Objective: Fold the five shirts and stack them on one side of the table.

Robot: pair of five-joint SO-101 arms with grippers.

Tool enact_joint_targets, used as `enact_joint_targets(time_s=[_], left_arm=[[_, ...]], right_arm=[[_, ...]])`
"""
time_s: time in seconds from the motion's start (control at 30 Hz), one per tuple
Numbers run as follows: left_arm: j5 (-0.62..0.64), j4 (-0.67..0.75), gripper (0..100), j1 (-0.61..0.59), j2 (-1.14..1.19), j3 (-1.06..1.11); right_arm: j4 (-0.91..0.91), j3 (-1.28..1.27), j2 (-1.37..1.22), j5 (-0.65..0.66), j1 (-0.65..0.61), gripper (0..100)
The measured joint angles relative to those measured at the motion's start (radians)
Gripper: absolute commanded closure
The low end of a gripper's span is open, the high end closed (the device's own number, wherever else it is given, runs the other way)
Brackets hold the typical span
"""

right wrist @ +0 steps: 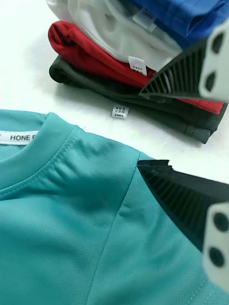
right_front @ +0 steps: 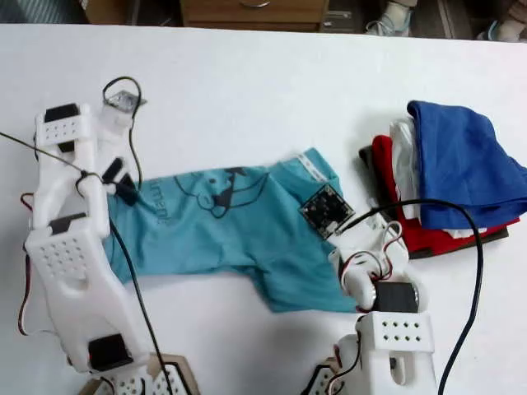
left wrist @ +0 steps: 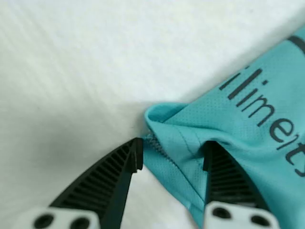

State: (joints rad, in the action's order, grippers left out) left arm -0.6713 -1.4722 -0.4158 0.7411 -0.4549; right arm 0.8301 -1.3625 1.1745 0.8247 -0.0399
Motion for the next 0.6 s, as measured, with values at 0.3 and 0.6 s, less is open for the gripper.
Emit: enact_joint_targets(time_s=[0.3,0.6], left_arm=[[0.003,-0.08,92,-0.04,0.11,-0.23],[0.003,-0.236,88,-0.054,0.117,-0.416]], right_arm=[[0.0,-0.005,0.0,0.0,-0.002,79.6],[-0.051,0.0,0.0,-0.066,-0.002,79.6]])
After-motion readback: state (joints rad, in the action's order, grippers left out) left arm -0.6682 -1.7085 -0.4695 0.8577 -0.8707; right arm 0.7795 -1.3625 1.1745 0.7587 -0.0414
